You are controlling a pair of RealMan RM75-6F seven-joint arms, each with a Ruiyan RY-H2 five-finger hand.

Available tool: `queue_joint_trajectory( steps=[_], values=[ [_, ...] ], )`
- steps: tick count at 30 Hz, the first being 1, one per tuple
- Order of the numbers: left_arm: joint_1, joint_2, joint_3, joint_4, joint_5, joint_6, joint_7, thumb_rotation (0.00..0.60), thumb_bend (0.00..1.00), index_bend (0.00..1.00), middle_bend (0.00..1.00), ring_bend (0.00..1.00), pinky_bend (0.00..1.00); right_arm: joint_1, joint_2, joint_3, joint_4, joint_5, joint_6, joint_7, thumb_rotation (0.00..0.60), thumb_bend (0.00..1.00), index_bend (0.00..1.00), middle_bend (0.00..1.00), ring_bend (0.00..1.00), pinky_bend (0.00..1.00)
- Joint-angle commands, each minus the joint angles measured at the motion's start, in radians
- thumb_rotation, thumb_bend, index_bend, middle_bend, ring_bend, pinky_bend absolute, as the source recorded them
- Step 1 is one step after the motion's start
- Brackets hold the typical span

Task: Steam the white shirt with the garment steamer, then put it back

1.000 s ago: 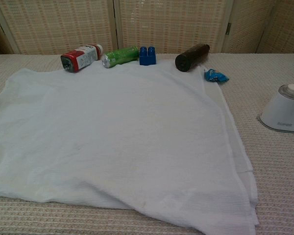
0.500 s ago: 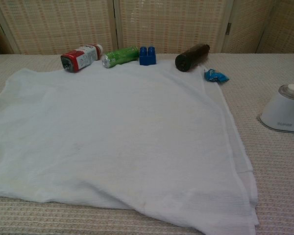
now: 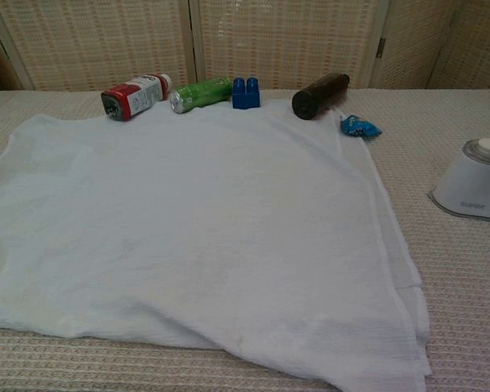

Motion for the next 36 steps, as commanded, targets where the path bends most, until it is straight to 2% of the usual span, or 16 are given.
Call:
queue_joint_trajectory(
  steps=[1, 14, 19, 21, 24, 30, 36],
  values=[
    [0.001, 0.002, 0.000, -0.003, -0.001, 0.001, 0.002, 0.600, 0.07, 0.15, 0.14, 0.09, 0.04, 0.003, 0.004, -0.004, 0.005, -0.010, -0.008, 0.016, 0.600, 0.28, 0.56, 0.62, 0.54, 0.63],
    [0.000, 0.010, -0.001, -0.020, -0.005, -0.001, 0.014, 0.600, 0.07, 0.15, 0.14, 0.09, 0.04, 0.006, 0.034, -0.010, -0.003, -0.038, -0.013, 0.081, 0.600, 0.31, 0.51, 0.62, 0.52, 0.63],
    [-0.003, 0.012, -0.001, -0.027, -0.007, -0.008, 0.024, 0.600, 0.07, 0.15, 0.14, 0.09, 0.04, 0.004, 0.022, -0.014, 0.014, -0.049, -0.014, 0.119, 0.600, 0.45, 0.54, 0.62, 0.54, 0.66],
    [-0.005, 0.010, -0.002, -0.028, -0.006, -0.008, 0.024, 0.600, 0.07, 0.15, 0.14, 0.09, 0.04, 0.001, 0.012, -0.011, 0.021, -0.058, -0.004, 0.153, 0.600, 0.50, 0.57, 0.64, 0.57, 0.69],
    [-0.009, 0.006, -0.003, -0.027, 0.000, -0.009, 0.026, 0.600, 0.07, 0.15, 0.14, 0.09, 0.04, -0.006, -0.007, -0.007, 0.034, -0.086, 0.015, 0.243, 0.600, 0.52, 0.65, 0.70, 0.63, 0.75],
    [-0.024, -0.001, -0.010, -0.027, 0.020, -0.009, 0.027, 0.600, 0.07, 0.15, 0.14, 0.09, 0.04, -0.023, -0.054, -0.004, 0.081, -0.156, 0.082, 0.451, 0.600, 0.52, 0.82, 0.85, 0.78, 0.89],
    [-0.066, -0.002, -0.023, -0.022, 0.067, -0.027, 0.028, 0.600, 0.07, 0.15, 0.14, 0.09, 0.04, -0.027, -0.055, -0.007, 0.070, -0.203, 0.110, 0.599, 0.600, 0.52, 0.85, 0.88, 0.81, 0.92]
  ],
)
